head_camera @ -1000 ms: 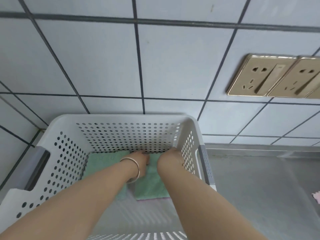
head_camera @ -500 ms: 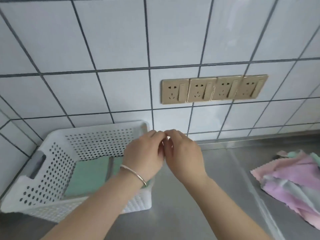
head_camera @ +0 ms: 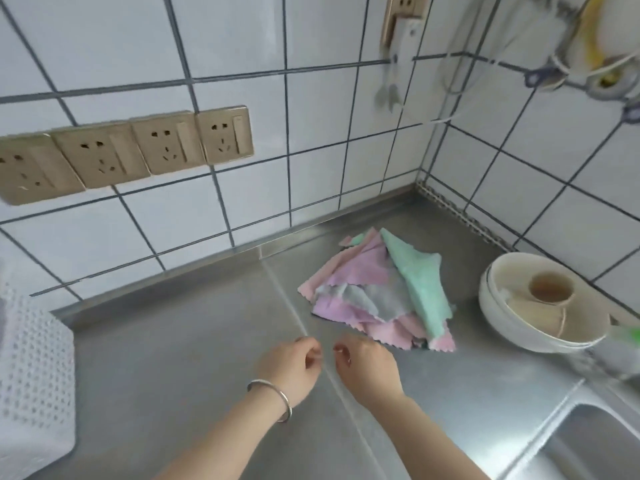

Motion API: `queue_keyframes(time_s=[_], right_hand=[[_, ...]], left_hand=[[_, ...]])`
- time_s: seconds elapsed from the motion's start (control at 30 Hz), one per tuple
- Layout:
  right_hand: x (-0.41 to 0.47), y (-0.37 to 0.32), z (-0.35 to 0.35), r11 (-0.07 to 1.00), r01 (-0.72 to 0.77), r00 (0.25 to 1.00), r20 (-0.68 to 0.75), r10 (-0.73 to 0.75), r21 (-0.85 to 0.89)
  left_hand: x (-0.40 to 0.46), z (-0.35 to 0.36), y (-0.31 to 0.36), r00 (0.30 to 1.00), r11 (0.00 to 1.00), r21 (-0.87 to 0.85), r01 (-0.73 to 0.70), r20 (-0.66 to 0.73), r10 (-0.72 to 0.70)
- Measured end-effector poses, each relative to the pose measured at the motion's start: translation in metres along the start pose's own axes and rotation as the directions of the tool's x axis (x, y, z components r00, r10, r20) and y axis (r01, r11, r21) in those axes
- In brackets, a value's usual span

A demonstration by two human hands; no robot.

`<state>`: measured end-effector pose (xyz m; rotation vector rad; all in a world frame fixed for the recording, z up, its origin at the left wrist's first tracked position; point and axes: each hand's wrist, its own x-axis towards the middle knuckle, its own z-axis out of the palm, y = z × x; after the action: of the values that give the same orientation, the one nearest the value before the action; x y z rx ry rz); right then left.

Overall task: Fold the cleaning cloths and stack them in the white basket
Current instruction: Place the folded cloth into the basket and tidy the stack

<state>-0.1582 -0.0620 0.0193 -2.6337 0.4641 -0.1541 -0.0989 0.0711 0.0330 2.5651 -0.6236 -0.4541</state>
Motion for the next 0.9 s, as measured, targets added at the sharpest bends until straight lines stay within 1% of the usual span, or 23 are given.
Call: queue_keyframes(time_s=[0.1,0.17,0.23,0.3,0.33,0.4,0.47,0.53,0.6,0.63,0.7,0.73,0.8,0.87,0.9], right_hand=[[0.012,0.049,-0.003,0.989,-0.121,0.991,0.053,0.126,-0.090],[0.027,0.080,-0.004,0.982,-0.159,0.986,0.031,0.162,-0.100],[0.043,0.095,-0.004,0.977,-0.163,0.986,0.008,0.165,-0.135],[0.060,0.104,0.000,0.972,-0.140,0.990,-0.028,0.137,-0.190],[0.065,0.107,0.003,0.963,-0.123,0.992,-0.029,0.119,-0.241],[0.076,0.111,0.010,0.935,-0.114,0.991,0.022,0.129,-0.336],[0.085,0.113,0.013,0.918,-0.094,0.995,0.004,0.104,-0.386],[0.091,0.113,0.011,0.940,-0.031,0.997,-0.075,0.006,-0.340],[0.095,0.104,0.006,0.955,0.121,0.971,-0.166,-0.171,-0.272],[0.096,0.099,0.003,0.945,0.200,0.940,-0.221,-0.259,-0.257],[0.100,0.086,-0.009,0.911,0.319,0.862,-0.319,-0.393,-0.260],[0.103,0.077,-0.016,0.893,0.365,0.825,-0.353,-0.441,-0.262],[0.110,0.061,-0.031,0.852,0.451,0.762,-0.384,-0.522,-0.265],[0.117,0.049,-0.042,0.825,0.509,0.735,-0.375,-0.565,-0.245],[0.119,0.046,-0.046,0.822,0.522,0.734,-0.371,-0.569,-0.228]], left_hand=[[0.020,0.025,0.019,0.997,0.999,-0.038,0.024,0.070,-0.021],[0.031,0.039,0.028,0.994,0.998,-0.045,0.045,0.105,-0.040],[0.037,0.048,0.032,0.988,0.996,-0.045,0.077,0.134,-0.071],[0.041,0.055,0.033,0.984,0.992,-0.065,0.108,0.152,-0.097],[0.042,0.057,0.032,0.983,0.991,-0.075,0.114,0.153,-0.102],[0.045,0.057,0.029,0.984,0.989,-0.083,0.118,0.143,-0.106],[0.048,0.052,0.026,0.987,0.988,-0.087,0.130,0.112,-0.120],[0.053,0.046,0.024,0.987,0.985,-0.095,0.140,0.089,-0.132],[0.056,0.036,0.023,0.993,0.988,-0.106,0.112,0.035,-0.109],[0.058,0.031,0.024,0.998,0.994,-0.094,0.063,-0.017,-0.065],[0.066,0.023,0.027,0.988,0.996,-0.046,-0.079,-0.134,0.072],[0.069,0.017,0.029,0.975,0.991,-0.024,-0.133,-0.181,0.126],[0.080,0.005,0.038,0.951,0.983,0.010,-0.185,-0.250,0.182],[0.093,-0.009,0.046,0.917,0.973,0.069,-0.219,-0.327,0.229],[0.098,-0.018,0.048,0.912,0.968,0.130,-0.214,-0.328,0.246]])
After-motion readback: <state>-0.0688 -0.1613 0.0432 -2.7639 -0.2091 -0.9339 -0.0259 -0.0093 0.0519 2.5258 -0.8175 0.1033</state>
